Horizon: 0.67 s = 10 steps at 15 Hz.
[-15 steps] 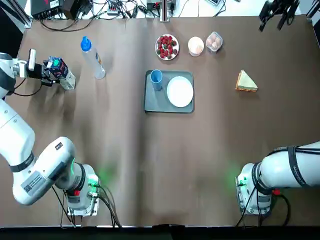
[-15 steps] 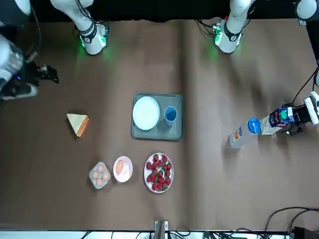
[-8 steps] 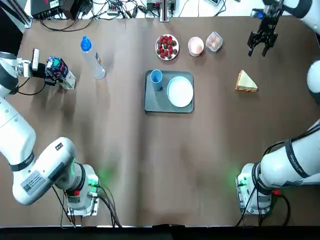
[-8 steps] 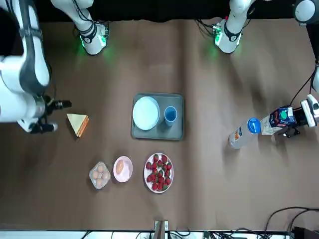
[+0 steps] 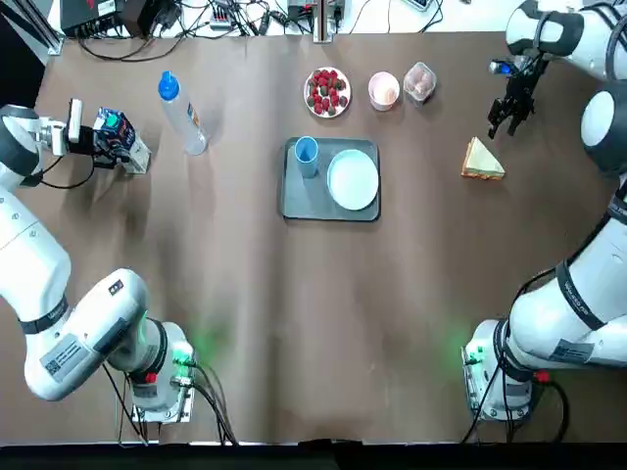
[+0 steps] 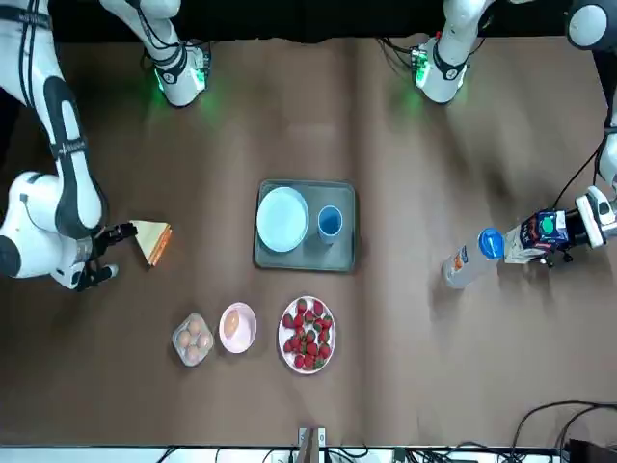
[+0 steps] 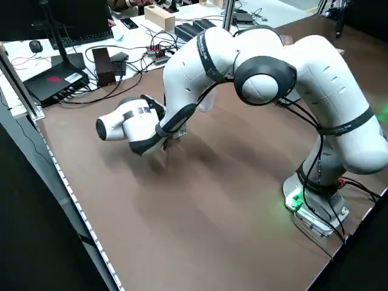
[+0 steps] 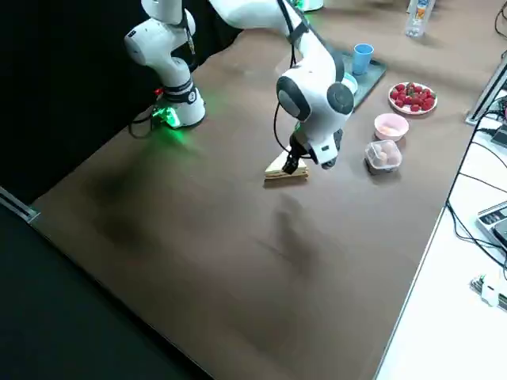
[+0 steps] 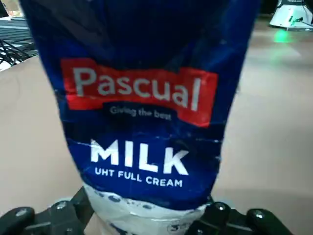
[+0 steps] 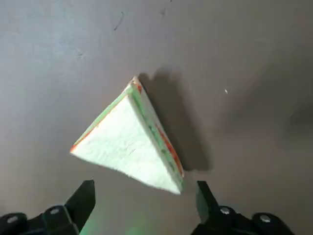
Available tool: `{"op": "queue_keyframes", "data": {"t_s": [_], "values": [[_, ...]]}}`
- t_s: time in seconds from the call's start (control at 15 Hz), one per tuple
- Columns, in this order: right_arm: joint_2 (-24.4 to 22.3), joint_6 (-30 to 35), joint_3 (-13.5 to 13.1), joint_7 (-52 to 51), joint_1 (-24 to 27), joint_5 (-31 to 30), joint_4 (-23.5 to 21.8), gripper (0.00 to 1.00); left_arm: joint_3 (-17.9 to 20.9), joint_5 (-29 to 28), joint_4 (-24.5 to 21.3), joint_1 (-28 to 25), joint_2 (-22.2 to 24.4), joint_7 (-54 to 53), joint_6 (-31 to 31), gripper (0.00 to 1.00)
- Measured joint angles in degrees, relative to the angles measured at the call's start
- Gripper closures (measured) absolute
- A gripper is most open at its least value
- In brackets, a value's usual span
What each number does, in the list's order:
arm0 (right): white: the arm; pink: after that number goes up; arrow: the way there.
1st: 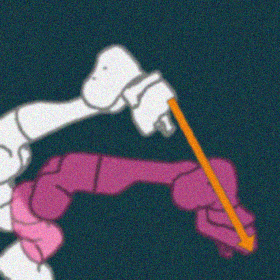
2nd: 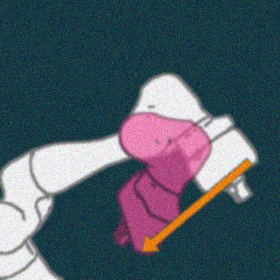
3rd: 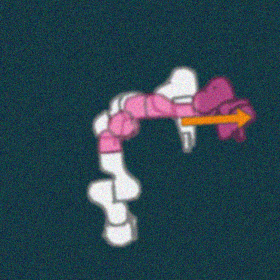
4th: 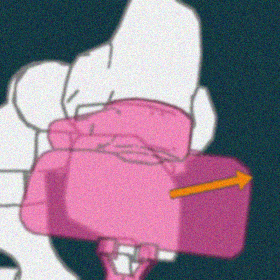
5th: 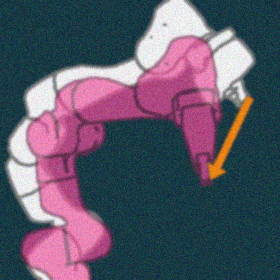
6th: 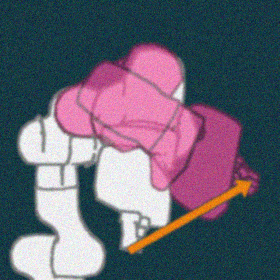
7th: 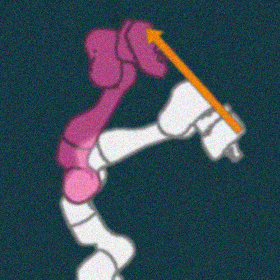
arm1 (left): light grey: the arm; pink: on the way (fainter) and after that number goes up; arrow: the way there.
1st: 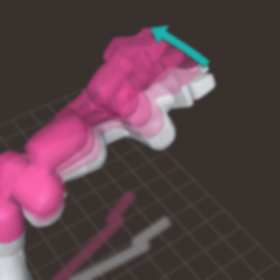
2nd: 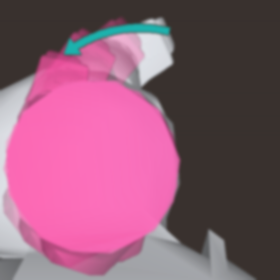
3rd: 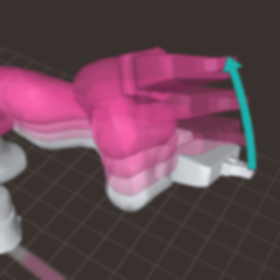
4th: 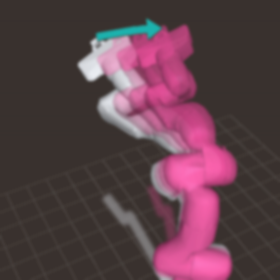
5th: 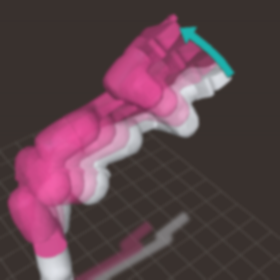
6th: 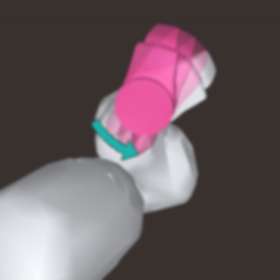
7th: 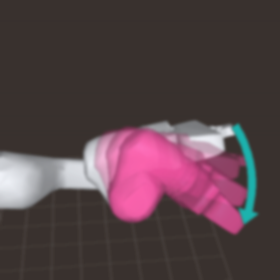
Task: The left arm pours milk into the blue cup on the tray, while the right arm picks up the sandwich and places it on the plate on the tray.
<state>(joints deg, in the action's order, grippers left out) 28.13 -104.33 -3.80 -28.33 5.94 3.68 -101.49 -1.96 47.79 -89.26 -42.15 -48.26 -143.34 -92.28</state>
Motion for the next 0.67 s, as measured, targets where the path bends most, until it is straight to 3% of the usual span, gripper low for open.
{"op": "queue_keyframes", "data": {"t_s": [0.4, 0.47, 0.67], "values": [[4.10, -2.13, 0.30, -4.80, -0.02, 1.31, 0.17, 0.13, 0.00, 0.56, 0.04, 0.21, -0.51, -0.07, 0.01, 0.22], [4.83, -2.13, 0.42, -5.82, -0.08, 1.98, 0.18, 0.16, -0.01, 0.70, 0.23, 0.21, -0.51, -0.07, 0.01, 0.39], [5.94, -2.12, 0.73, -6.09, -0.48, 2.09, 0.17, 0.18, 0.00, 0.71, 0.94, 0.14, -0.26, 0.32, 0.02, 0.40]]}}
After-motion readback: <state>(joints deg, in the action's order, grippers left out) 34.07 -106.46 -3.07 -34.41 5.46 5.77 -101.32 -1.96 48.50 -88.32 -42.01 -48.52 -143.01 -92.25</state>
